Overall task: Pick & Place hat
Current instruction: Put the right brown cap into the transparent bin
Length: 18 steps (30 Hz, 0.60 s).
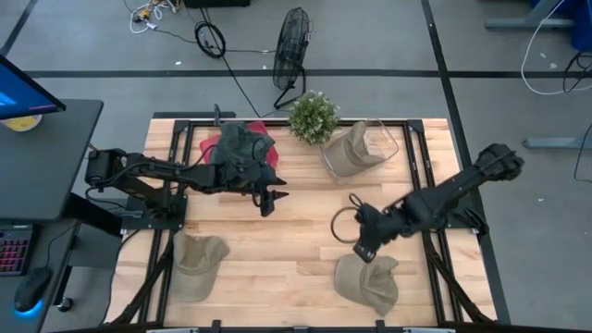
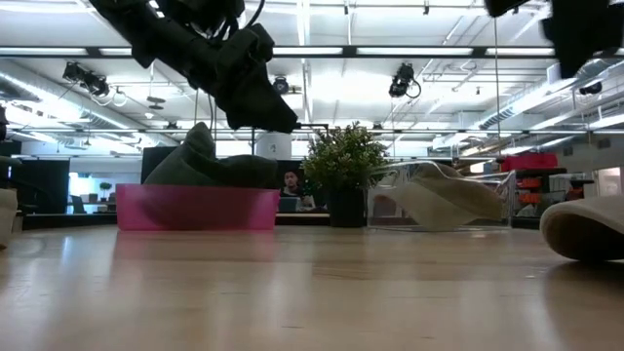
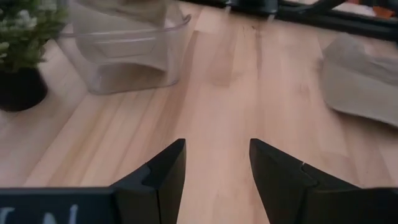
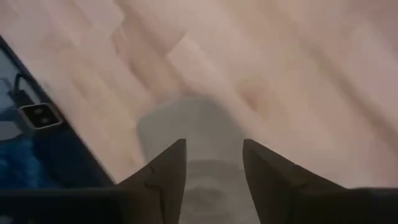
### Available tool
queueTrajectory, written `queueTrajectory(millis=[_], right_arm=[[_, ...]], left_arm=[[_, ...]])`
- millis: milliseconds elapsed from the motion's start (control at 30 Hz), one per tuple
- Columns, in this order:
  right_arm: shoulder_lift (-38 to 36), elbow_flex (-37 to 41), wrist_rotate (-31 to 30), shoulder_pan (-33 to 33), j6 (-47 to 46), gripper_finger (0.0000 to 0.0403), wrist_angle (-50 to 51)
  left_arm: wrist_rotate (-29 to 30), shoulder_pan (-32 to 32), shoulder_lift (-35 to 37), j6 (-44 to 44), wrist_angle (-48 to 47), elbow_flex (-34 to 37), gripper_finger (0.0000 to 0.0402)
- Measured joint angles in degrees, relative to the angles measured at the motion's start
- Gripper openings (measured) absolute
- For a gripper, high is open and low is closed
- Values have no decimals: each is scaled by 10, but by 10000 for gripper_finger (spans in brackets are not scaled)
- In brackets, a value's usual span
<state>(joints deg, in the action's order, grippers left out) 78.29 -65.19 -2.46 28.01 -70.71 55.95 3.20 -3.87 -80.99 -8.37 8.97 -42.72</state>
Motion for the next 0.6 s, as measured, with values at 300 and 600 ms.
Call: queueTrajectory(millis=[300,600], right_arm=[[85,0,-10,118,-227,162,-80],[160,0,42,139,-323,162,-109]], left_arm=[[-164,47,0,30,1,-9,181],[-161,60,0,77,1,-9,181]])
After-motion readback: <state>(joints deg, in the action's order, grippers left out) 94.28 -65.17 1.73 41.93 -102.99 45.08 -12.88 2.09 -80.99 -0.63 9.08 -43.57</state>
